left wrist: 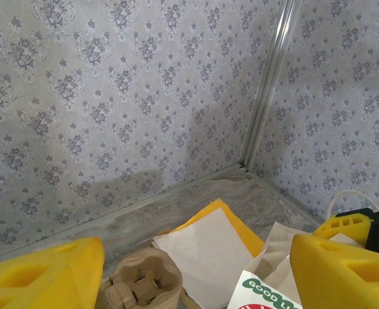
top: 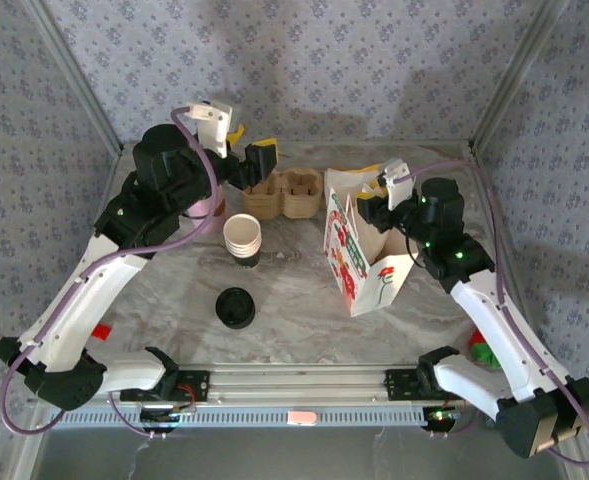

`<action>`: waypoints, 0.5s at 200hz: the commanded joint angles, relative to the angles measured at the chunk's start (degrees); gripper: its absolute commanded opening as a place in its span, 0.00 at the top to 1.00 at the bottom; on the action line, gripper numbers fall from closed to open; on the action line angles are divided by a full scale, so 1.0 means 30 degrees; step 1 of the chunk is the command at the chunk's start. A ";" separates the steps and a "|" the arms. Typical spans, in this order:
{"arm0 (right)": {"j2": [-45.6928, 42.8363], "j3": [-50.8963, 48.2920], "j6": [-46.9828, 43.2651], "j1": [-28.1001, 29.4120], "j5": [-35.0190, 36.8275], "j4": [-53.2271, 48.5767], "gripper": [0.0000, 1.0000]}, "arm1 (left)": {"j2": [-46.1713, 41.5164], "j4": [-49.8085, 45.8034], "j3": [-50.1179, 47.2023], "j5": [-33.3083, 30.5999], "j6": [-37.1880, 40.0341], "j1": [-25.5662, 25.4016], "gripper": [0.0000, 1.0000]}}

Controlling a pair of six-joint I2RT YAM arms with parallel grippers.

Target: Pack the takeout coffee

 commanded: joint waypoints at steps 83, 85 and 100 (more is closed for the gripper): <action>0.0111 0.4840 -0.2066 0.0029 0.1216 -0.0819 0.41 | -0.0426 0.0449 0.0169 -0.0057 -0.0182 0.0090 0.22; 0.0133 0.4870 -0.2099 0.0047 0.1317 -0.0844 0.41 | -0.0426 0.0448 0.0190 -0.0071 -0.0180 0.0075 0.22; 0.0225 0.5186 -0.2321 0.0031 0.2042 -0.1444 0.41 | -0.0426 0.0474 0.0168 -0.0046 -0.0182 0.0064 0.22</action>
